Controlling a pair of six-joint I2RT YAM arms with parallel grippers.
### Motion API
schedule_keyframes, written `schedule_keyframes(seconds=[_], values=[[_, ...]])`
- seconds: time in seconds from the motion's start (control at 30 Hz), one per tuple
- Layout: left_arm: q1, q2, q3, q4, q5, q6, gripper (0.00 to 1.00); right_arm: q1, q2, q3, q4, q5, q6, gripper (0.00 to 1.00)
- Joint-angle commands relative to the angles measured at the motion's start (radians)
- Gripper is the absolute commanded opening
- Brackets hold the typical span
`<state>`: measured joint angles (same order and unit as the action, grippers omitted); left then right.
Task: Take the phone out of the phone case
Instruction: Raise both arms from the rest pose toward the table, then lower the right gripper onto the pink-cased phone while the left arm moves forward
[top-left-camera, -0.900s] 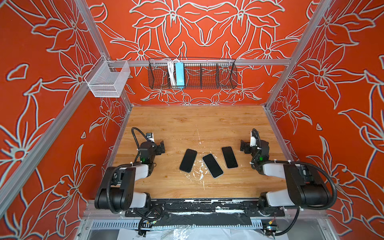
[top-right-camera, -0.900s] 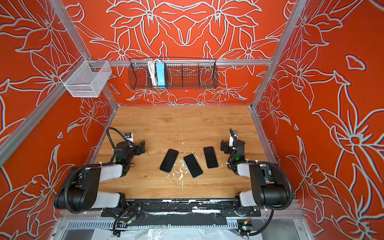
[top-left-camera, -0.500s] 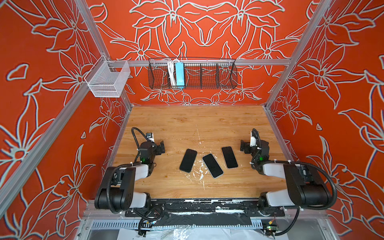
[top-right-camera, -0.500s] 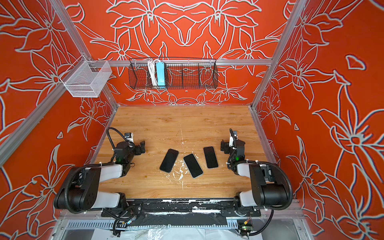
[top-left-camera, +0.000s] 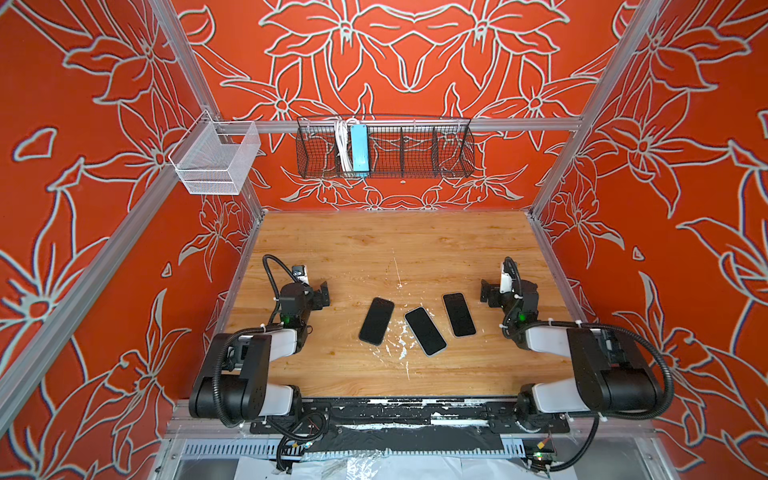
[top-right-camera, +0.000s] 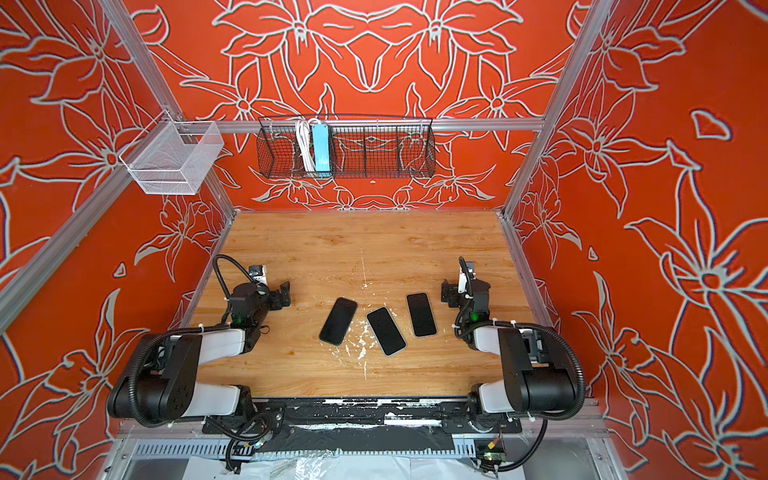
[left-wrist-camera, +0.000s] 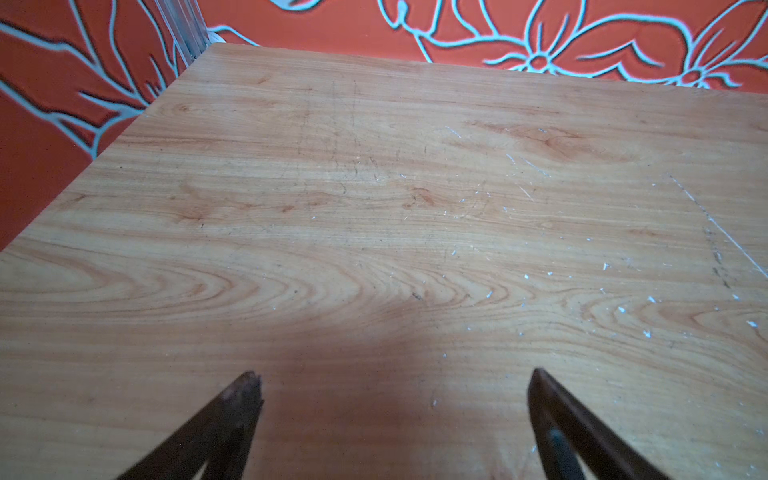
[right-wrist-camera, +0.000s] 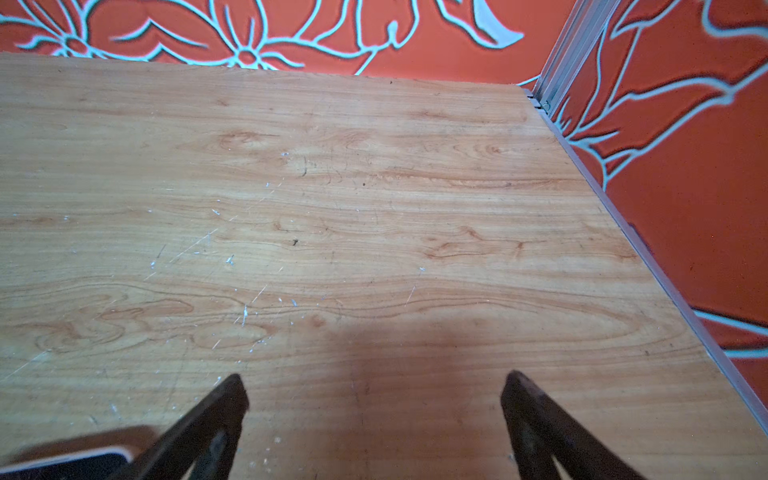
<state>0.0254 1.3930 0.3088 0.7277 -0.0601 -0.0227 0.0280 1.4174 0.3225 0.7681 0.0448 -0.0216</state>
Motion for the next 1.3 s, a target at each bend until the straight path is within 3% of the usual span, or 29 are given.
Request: schedule_keyframes(seconds=[0.0, 0.5, 0.57, 0.67, 0.73, 0.8, 0.9, 1.0, 1.1, 1.27], values=[[0.001, 0.002, 0.010, 0.022, 0.008, 0.007, 0.97, 0.004, -0.003, 0.008, 0.014, 0.012, 0.002, 0.97], [0.001, -0.007, 0.008, 0.025, -0.010, 0.003, 0.97, 0.006, -0.003, 0.007, 0.014, 0.012, 0.003, 0.98], [0.001, -0.062, 0.045, -0.070, -0.087, -0.030, 0.97, 0.005, -0.003, 0.007, 0.015, 0.013, 0.003, 0.98], [0.002, -0.148, 0.176, -0.354, -0.212, -0.082, 0.97, 0.006, -0.007, 0.002, 0.019, 0.008, 0.002, 0.98], [0.001, -0.182, 0.243, -0.446, -0.298, -0.176, 0.97, 0.006, -0.021, -0.002, 0.032, -0.028, -0.010, 0.97], [-0.001, -0.225, 0.300, -0.484, -0.311, -0.292, 0.97, 0.005, -0.074, 0.043, -0.085, 0.003, 0.008, 0.97], [0.000, -0.285, 0.425, -0.620, -0.247, -0.452, 0.97, 0.005, -0.202, 0.172, -0.439, 0.001, 0.040, 0.97], [0.000, -0.284, 0.565, -0.760, -0.141, -0.511, 0.97, 0.006, -0.301, 0.270, -0.640, -0.085, 0.082, 0.98], [-0.004, -0.242, 0.745, -1.028, -0.133, -0.585, 0.97, 0.006, -0.382, 0.364, -0.849, -0.168, 0.155, 0.98], [-0.019, -0.148, 0.954, -1.241, 0.044, -0.638, 0.97, 0.034, -0.452, 0.438, -1.065, -0.160, 0.211, 0.97]])
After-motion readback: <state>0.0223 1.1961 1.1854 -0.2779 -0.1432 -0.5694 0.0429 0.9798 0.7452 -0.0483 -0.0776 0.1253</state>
